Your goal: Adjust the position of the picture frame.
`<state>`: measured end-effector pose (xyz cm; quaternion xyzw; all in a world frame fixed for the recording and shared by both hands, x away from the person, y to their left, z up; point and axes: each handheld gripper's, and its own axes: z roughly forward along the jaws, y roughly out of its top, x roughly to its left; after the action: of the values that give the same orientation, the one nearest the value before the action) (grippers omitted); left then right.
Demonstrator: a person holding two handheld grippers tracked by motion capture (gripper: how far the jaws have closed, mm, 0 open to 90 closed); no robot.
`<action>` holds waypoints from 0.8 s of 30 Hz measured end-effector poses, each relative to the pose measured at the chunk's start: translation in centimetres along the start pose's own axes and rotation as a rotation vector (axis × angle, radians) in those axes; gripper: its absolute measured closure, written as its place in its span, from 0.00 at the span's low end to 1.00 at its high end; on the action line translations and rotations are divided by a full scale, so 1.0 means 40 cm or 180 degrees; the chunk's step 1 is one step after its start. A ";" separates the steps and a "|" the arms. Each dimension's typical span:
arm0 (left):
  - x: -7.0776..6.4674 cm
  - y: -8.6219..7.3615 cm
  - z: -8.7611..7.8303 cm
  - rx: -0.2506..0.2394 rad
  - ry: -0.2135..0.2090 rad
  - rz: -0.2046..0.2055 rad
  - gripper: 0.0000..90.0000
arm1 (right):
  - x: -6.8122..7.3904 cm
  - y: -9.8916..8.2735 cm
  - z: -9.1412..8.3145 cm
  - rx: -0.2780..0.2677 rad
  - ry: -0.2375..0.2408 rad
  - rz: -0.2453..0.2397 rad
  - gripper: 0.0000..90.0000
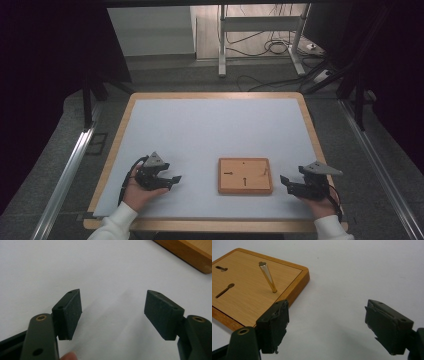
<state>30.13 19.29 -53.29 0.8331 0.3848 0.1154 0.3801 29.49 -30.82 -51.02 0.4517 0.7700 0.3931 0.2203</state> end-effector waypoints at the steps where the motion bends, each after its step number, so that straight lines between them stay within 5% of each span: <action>1: 0.000 0.001 0.001 0.0000 -0.0006 0.0000 0.33 | -0.001 -0.001 -0.003 -0.0002 -0.0004 0.0005 0.24; 24: 0.001 0.004 0.008 0.0032 -0.0055 0.0028 0.32 | 0.077 0.035 0.026 -0.0020 0.0289 -0.0253 0.36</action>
<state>30.42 19.07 -53.40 0.8377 0.3784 0.1079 0.3787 29.41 -27.35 -50.47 0.4017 0.7953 0.4066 0.2020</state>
